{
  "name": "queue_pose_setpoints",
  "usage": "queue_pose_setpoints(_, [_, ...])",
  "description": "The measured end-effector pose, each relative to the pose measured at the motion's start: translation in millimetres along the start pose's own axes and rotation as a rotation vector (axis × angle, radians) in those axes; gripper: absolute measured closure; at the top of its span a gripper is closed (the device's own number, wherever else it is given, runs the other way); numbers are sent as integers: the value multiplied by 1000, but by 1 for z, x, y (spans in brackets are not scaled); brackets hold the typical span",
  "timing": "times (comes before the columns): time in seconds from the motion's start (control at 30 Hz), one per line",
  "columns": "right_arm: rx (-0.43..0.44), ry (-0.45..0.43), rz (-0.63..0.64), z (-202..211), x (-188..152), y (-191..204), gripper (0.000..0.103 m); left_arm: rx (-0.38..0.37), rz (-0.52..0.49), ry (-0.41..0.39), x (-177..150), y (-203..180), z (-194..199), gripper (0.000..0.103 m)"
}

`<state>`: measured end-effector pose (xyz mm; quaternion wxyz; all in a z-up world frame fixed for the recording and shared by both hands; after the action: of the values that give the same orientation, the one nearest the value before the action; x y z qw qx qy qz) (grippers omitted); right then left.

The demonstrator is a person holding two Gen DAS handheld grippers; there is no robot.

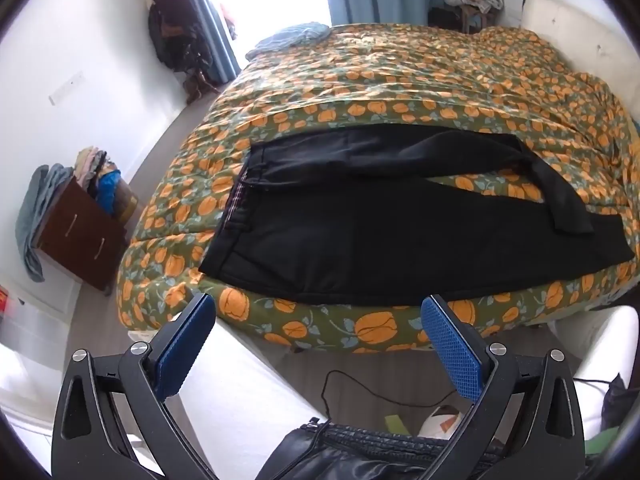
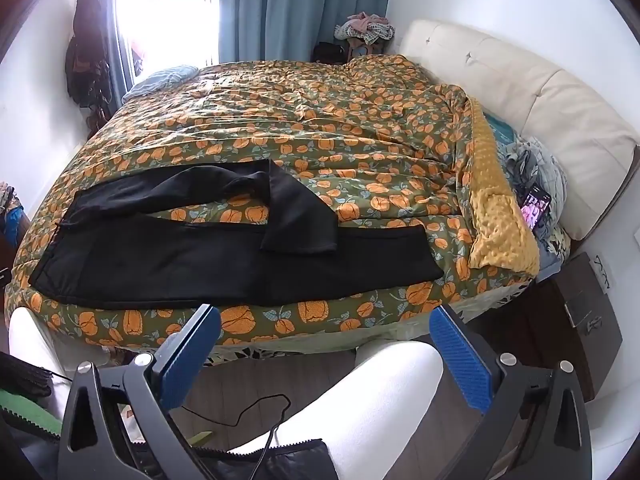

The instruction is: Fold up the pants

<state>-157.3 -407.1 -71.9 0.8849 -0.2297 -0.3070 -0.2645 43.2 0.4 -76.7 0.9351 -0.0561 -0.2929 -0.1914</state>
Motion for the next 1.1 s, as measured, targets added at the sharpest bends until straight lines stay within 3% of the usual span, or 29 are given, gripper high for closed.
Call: queue_pose_setpoints(1.1, [11, 5, -17, -1, -3, 4, 0, -15, -19, 14, 4, -10, 8, 0])
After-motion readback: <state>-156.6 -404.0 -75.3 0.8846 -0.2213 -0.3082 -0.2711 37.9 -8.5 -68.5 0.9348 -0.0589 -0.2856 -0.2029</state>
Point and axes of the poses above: each gripper's, at about its wrist camera, not at the fingertips, and z roughly against the way its jaws point, y to its left, x to its top, the point moved 8 cm from there along -z, roughly the way its jaws point, and after that the axes turned 12 degrees about -x, right-handed, at the moved point
